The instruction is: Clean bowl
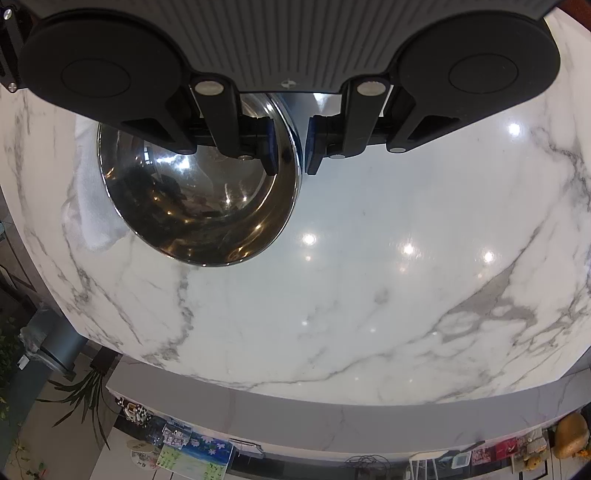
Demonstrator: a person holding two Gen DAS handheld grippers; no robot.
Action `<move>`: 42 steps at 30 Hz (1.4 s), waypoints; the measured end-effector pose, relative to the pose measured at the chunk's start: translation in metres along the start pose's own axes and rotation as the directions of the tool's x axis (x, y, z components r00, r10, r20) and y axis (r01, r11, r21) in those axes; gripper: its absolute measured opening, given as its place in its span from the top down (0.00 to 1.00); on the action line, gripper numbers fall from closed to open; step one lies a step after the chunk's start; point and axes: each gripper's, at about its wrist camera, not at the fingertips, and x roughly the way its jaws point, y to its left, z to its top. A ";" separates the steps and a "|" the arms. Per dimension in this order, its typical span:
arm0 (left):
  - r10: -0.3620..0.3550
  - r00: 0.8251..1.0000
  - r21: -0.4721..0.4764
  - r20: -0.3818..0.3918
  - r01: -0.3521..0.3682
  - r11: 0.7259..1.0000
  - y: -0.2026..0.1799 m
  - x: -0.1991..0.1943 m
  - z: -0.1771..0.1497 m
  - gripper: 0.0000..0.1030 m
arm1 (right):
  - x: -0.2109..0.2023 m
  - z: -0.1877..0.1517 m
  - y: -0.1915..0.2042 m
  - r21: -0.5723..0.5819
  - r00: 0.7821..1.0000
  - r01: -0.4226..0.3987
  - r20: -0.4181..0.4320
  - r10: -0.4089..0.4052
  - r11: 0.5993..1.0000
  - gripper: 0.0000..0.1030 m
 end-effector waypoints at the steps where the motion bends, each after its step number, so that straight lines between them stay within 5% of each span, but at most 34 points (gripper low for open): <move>1: -0.003 1.000 -0.004 -0.002 0.003 1.000 0.001 0.000 0.000 0.86 | 0.000 0.000 0.000 -0.001 1.000 -0.004 -0.006 0.004 1.000 0.82; 13: -0.041 0.996 -0.078 -0.084 0.035 0.996 0.008 -0.003 -0.015 0.65 | 0.007 -0.003 0.017 -0.038 0.991 -0.083 -0.105 0.078 0.996 0.82; 30: -0.007 0.999 -0.025 -0.045 0.006 1.000 0.002 0.006 0.002 0.83 | 0.011 0.002 -0.009 -0.008 0.996 0.003 -0.090 -0.004 1.000 0.82; 42: 0.010 1.000 -0.002 -0.006 -0.010 1.000 -0.001 0.004 0.014 0.83 | 0.039 0.005 -0.053 0.153 0.980 0.048 -0.197 -0.017 0.987 0.82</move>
